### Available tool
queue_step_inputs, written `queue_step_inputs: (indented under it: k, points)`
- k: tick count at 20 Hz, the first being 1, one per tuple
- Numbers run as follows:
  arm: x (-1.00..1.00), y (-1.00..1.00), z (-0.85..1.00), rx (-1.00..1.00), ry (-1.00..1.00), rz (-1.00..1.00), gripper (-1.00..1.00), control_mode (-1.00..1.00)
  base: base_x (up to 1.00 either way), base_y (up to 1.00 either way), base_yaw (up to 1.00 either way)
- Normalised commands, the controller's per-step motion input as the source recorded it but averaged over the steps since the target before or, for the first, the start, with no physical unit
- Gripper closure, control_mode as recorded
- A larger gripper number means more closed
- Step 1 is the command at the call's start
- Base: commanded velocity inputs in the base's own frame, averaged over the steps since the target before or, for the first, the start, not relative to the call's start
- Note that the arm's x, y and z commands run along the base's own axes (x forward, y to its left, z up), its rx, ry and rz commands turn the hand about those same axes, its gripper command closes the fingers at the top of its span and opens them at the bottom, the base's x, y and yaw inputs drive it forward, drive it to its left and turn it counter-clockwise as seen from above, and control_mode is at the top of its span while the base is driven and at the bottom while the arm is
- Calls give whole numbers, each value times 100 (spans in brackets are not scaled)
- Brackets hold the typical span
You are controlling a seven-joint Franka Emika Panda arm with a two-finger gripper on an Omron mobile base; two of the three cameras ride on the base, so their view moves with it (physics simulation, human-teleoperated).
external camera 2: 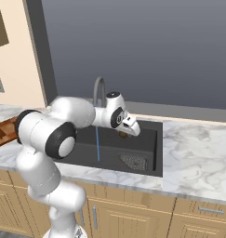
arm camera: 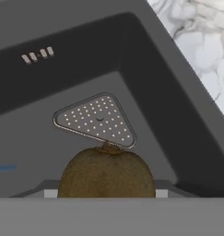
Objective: Pick the kiwi from the sink and place it on the cutting board to airdry. Then turn off the sink faucet.
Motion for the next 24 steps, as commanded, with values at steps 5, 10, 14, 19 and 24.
queue_step_inputs:
  k: [5,10,14,19,24]
  points:
    - [-9,-1,29,0,2,-3,100,-100,0,0,0]
    - [-13,0,27,0,0,-2,100,-100,0,0,0]
    - [-17,0,21,0,-1,0,100,-100,0,0,0]
    - [-21,0,18,0,-1,0,100,-100,0,0,0]
    - [-23,0,20,0,-2,0,100,-100,0,0,0]
